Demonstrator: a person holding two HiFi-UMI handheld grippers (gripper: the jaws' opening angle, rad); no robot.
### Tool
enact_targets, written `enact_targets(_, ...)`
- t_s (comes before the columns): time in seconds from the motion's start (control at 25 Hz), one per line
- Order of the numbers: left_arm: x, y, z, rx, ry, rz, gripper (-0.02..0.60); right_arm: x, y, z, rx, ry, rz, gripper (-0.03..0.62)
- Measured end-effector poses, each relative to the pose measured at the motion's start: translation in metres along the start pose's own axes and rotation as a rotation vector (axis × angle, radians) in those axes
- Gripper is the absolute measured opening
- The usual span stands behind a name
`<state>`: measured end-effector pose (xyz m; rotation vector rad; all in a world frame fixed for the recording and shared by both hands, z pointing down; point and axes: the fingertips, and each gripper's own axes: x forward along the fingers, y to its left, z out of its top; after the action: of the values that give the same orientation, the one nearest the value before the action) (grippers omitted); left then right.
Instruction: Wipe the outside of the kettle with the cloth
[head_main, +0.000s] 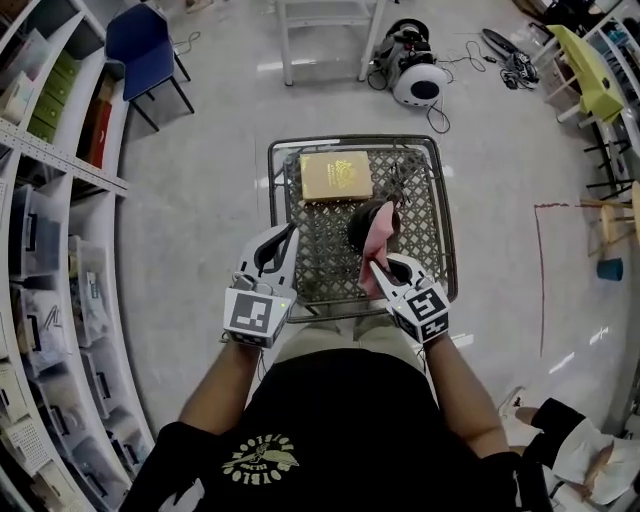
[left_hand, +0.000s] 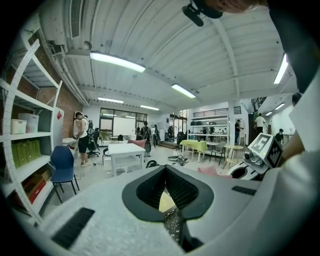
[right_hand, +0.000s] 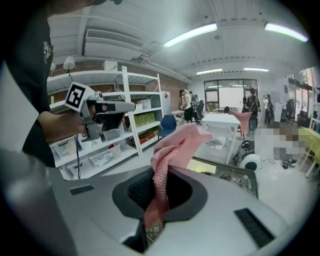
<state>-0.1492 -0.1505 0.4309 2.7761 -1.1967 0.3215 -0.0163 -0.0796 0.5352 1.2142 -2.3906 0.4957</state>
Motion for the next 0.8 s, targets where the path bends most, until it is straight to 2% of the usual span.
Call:
enact_targets(0.32,-0.018,0.007,-0.013,-0.026,0.055,0.116,0.009,0.016,-0.017,-0.051,-0.029,0.117,0.049,0.028)
enact_targets(0.52,-0.026,-0.005,-0.013,-0.019,0.085,0.179,0.009,0.039,-0.034,-0.084,-0.048,0.191,0.098,0.029)
enact_targets(0.68,-0.035,-0.013,-0.018,-0.015,0.158,0.25,0.008,0.054,-0.041,-0.112,-0.069,0.252,0.148,0.029)
enact_targets(0.8,-0.045,-0.012,-0.022,-0.034,0.173,0.308,0.009,0.064,-0.043,-0.126,-0.078,0.291,0.182,0.028)
